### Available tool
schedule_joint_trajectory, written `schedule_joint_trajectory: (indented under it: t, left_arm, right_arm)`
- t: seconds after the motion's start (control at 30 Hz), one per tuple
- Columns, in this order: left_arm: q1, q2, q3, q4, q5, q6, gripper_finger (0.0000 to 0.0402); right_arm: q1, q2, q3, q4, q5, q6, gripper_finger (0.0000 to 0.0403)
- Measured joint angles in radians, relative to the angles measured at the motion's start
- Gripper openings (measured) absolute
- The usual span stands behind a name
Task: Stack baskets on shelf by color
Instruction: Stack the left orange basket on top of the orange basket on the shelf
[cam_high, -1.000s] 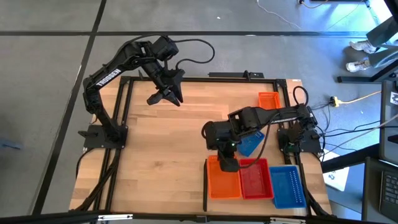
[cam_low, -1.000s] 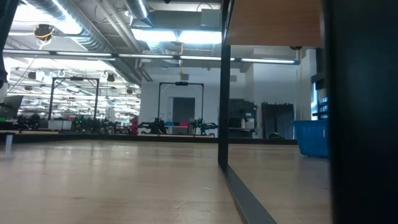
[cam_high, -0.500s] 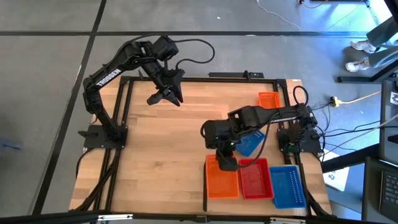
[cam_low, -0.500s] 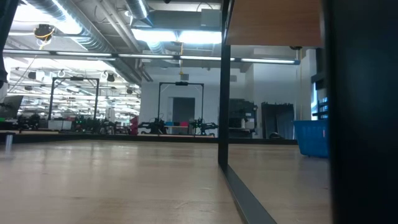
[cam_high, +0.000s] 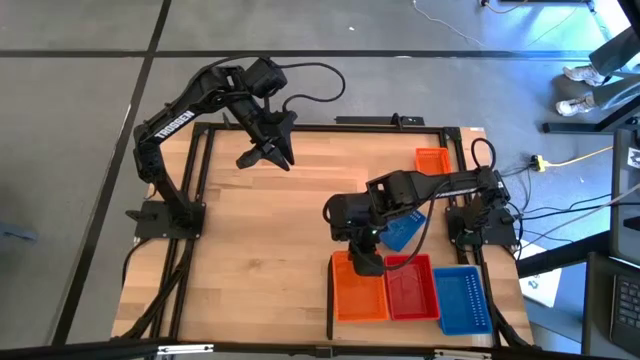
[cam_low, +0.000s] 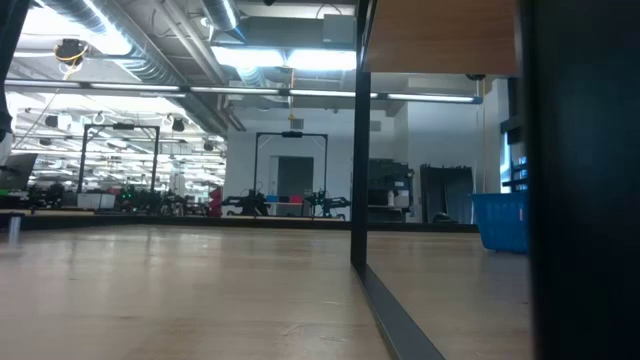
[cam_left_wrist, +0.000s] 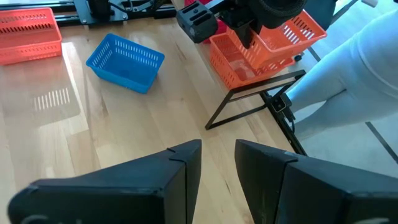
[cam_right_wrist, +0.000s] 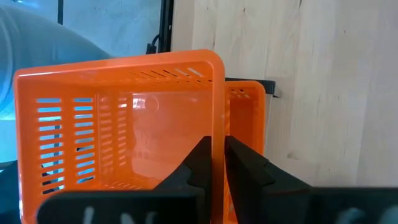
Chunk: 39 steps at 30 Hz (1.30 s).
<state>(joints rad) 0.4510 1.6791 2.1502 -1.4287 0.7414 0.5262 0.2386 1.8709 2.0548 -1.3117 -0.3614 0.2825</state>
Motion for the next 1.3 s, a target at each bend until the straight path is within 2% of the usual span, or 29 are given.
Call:
schedule_joint_trajectory:
  t: [0.67,0.93,1.3]
  left_arm:
    - [0.0,0.0,0.0,0.0,0.011,0.007,0.0089]
    - [0.0,0.0,0.0,0.0,0.034,0.008,0.0089]
    - [0.0,0.0,0.0,0.0,0.031,0.008,0.0089]
  right_arm:
    - [0.0,0.0,0.0,-0.011,-0.007,-0.027,0.0038]
    - [0.0,0.0,0.0,-0.01,0.014,-0.041,0.0004]
    - [0.0,0.0,0.0,-0.01,0.023,-0.014,0.0041]
